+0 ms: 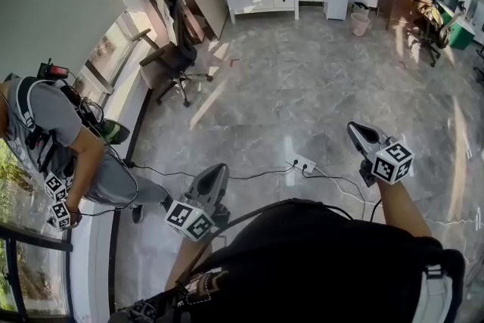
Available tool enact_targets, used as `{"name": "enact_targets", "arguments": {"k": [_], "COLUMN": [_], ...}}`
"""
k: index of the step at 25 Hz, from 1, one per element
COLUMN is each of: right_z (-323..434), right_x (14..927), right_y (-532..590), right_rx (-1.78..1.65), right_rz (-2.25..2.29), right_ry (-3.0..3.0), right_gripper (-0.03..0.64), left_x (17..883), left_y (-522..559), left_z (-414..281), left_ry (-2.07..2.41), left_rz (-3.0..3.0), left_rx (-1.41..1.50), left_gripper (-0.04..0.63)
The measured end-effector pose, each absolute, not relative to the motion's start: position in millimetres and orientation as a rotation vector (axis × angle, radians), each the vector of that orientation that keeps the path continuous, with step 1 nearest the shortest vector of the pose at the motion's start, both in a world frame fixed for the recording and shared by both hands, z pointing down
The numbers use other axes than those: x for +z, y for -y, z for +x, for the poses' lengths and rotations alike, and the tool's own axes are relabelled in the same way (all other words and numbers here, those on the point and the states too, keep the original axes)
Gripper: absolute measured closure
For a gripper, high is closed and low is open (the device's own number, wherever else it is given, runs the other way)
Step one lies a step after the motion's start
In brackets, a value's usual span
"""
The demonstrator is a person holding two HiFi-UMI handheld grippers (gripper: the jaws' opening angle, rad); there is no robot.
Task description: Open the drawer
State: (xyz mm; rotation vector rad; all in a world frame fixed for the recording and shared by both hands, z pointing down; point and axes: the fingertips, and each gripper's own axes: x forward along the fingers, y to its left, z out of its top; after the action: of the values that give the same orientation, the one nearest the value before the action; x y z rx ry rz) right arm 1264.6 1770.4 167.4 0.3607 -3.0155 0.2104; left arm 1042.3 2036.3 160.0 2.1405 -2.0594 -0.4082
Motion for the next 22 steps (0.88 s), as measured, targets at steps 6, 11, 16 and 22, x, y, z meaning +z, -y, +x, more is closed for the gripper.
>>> {"name": "enact_targets", "arguments": {"k": [6, 11, 16, 22], "right_z": [1231.9, 1194.3, 1172.8, 1154.2], "right_x": [185.0, 190.2, 171.1, 158.0], "right_y": [-1722.8, -1656.3, -1569.4, -1483.6], "right_rx": [0.252, 0.281, 0.261, 0.279], "right_rz": [0.273, 0.172, 0.072, 0.017], "right_ry": [3.033, 3.052, 3.060, 3.086], "right_gripper": [0.615, 0.615, 0.615, 0.615], "left_x": [169.6, 164.9, 142.2, 137.9], "left_y": [-1999.9, -1943.9, -1855.0, -1763.8], "left_z": [1028.9, 1008.3, 1011.1, 1005.3], "left_ry": [2.116, 2.187, 2.219, 2.215], "left_rz": [2.097, 2.042, 2.028, 2.002], "left_rx": [-0.359, -0.366, -0.341, -0.365], "left_gripper": [0.594, 0.594, 0.594, 0.594]}}
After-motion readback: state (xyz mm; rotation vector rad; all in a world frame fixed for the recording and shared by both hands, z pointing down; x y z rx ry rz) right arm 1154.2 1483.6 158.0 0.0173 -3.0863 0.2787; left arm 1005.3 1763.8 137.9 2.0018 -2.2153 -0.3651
